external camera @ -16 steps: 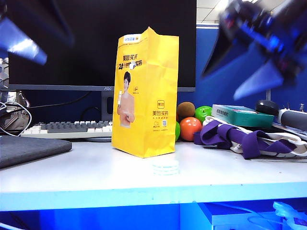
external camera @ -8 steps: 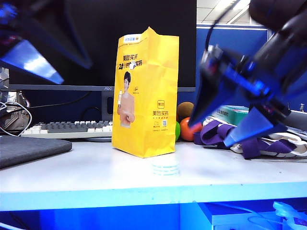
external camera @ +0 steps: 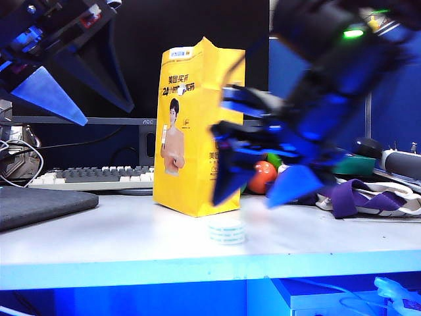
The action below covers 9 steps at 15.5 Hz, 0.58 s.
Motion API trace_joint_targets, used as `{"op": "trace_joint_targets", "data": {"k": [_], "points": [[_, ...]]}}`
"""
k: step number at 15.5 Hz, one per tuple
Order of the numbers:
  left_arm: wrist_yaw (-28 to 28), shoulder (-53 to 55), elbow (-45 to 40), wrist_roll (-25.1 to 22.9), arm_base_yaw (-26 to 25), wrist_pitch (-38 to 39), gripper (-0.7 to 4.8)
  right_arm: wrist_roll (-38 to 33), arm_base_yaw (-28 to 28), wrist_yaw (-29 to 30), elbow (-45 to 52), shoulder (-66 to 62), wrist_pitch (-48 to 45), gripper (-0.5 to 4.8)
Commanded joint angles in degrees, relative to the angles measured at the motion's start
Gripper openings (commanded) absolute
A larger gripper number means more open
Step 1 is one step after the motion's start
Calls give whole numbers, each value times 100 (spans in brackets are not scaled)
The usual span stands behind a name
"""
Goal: Pick up the transparent tape and throw it into the yellow paper bag.
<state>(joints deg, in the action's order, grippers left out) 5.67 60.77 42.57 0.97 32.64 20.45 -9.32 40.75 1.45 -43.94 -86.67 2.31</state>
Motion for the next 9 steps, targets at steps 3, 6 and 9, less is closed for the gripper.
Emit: {"op": "trace_joint_targets", "data": {"k": [3,6,9], "points": [[50,-13,28,-129,-9,227,479,361,-11,-192,-835,-669,442,479],[365,-13,28,-267,-9,431,479,358,-9,-131,-863,-737,603,479],[509,-13,28,-262,-9,409,479,332,-9,15,-863,-850,616,479]]}}
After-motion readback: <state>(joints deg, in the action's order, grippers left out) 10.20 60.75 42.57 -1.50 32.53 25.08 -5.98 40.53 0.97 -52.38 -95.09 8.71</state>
